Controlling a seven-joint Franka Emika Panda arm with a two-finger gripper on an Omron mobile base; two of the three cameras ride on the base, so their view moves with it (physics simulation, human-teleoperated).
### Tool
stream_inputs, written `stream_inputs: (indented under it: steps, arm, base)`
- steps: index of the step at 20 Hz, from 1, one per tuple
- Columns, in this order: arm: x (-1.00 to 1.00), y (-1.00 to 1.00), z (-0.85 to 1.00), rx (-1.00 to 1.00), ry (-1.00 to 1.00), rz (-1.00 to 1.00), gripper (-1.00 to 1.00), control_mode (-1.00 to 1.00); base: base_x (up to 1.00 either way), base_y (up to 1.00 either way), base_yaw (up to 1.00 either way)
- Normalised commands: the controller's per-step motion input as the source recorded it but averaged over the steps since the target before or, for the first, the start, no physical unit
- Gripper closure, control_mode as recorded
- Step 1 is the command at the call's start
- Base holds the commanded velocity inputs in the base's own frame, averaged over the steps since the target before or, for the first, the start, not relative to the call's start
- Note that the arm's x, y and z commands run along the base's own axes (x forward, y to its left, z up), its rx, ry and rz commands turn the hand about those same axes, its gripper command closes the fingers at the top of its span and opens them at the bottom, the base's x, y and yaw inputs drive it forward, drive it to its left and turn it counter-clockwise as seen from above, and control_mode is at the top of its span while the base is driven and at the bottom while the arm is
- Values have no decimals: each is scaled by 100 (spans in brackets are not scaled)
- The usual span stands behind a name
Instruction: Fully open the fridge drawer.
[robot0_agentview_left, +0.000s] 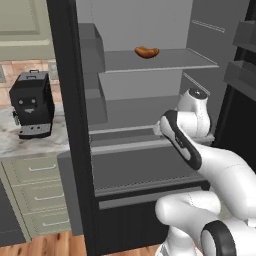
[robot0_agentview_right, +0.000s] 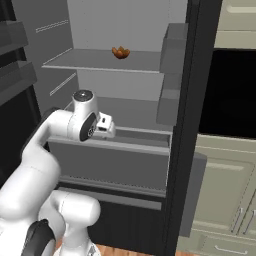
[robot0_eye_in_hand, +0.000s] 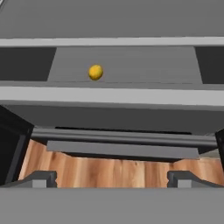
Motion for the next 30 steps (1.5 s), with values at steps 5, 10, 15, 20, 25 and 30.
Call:
stream_inputs:
  steps: [5, 10, 15, 20, 25, 30]
  arm:
    - [47, 3, -34, 0, 0, 0, -100, -100]
    - [39, 7, -38, 0, 0, 0, -100, -100]
    - [42, 7, -29, 0, 0, 0, -100, -100]
    - [43, 6, -26, 0, 0, 0, -100, -100]
    - [43, 4, -21, 0, 0, 0, -100, -100]
    - [42, 0, -20, 0, 0, 0, -100, -100]
  base:
    - [0, 0, 0]
    - [0, 0, 0]
    - [0, 0, 0]
    - [0, 0, 0]
    - [0, 0, 0]
    - [0, 0, 0]
